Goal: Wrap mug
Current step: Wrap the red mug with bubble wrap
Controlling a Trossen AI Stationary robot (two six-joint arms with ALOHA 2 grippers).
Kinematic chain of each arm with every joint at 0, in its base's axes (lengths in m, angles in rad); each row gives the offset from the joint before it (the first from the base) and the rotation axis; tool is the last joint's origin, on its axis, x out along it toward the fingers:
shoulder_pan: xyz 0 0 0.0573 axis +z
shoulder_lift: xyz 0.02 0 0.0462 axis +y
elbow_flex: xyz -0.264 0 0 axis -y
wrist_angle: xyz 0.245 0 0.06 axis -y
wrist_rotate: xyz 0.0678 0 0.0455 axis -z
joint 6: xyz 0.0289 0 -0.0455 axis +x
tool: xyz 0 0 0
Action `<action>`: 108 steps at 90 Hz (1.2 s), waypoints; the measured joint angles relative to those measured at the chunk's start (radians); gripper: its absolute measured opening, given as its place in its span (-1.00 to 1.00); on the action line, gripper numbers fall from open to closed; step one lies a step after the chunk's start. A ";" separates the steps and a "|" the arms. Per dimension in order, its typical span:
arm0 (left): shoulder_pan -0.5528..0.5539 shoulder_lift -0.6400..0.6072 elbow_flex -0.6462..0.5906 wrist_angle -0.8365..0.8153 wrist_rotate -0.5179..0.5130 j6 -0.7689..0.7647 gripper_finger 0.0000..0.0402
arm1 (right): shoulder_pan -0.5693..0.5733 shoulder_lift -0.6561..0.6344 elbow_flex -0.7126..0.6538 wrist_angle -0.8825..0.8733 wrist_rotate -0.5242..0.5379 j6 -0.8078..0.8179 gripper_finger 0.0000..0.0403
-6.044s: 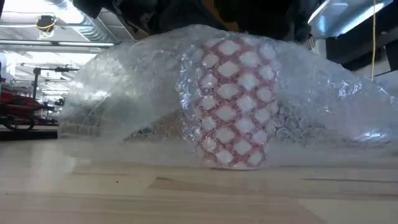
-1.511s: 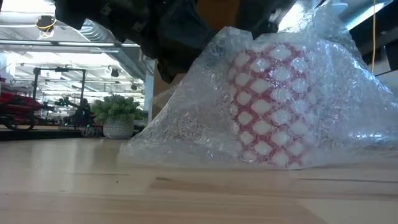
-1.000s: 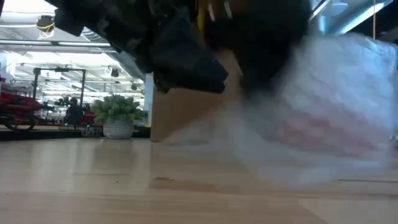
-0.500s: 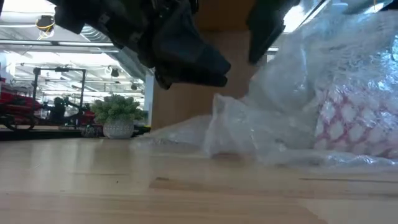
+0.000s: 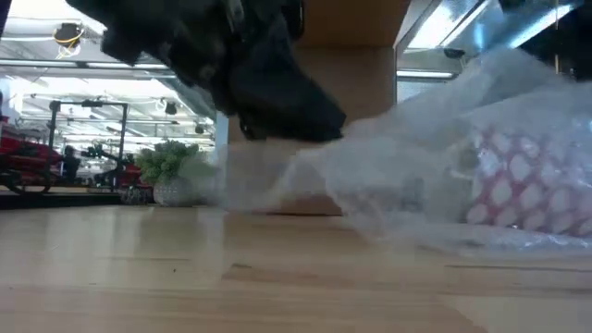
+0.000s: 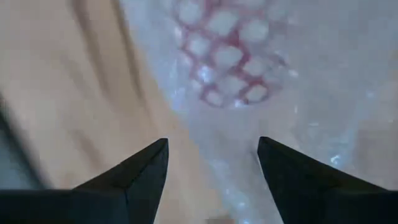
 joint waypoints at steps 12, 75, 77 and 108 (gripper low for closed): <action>0.020 0.054 0.046 0.003 0.048 0.032 -0.40 | -0.018 -0.004 -0.112 0.177 0.048 -0.056 0.17; 0.068 0.130 0.344 -0.330 0.116 0.069 -0.40 | -0.149 0.056 -0.276 0.746 0.190 -0.231 0.17; 0.065 0.123 0.348 -0.344 0.117 0.065 -0.40 | -0.158 0.068 -0.276 0.771 0.198 -0.245 0.17; 0.053 0.080 0.392 -0.554 0.126 0.045 -0.40 | -0.227 0.158 -0.271 0.969 0.117 -0.350 0.17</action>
